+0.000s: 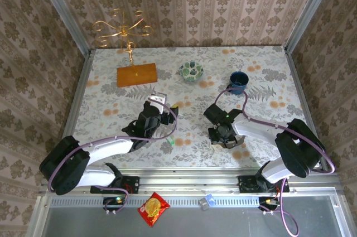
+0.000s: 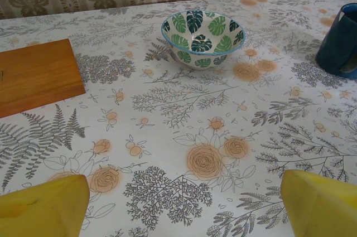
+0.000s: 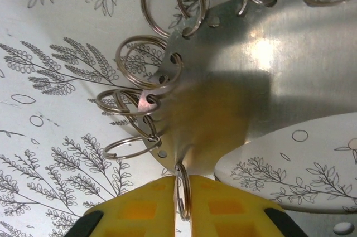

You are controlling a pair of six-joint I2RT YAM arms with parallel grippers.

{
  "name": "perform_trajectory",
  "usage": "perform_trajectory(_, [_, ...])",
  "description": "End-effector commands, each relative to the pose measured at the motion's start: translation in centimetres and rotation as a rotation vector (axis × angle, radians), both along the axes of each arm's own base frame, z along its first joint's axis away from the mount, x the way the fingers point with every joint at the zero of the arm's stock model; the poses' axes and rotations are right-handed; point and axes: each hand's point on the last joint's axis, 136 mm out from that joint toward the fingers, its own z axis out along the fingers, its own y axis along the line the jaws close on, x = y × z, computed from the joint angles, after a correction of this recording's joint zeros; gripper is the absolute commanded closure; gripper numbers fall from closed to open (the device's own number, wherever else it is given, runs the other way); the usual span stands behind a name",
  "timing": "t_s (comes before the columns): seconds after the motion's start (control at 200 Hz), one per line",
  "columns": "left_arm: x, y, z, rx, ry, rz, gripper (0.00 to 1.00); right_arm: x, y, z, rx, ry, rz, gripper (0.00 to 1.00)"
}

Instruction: Put the keys on the keyring

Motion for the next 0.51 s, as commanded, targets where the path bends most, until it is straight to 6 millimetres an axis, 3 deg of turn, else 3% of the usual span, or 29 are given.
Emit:
perform_trajectory(0.0, [0.1, 0.0, 0.9, 0.007, -0.024, 0.004, 0.11, 0.0, -0.4, 0.5, -0.039, 0.001, 0.011, 0.88])
perform_trajectory(0.325, [0.1, 0.0, 1.0, 0.008, -0.028, 0.001, 0.11, 0.2, -0.5, 1.2, -0.044, -0.007, 0.024, 0.99])
perform_trajectory(0.5, [-0.1, -0.2, 1.7, 0.021, -0.049, -0.021, 0.11, 0.9, -1.2, 3.5, -0.086, -0.076, 0.063, 1.0])
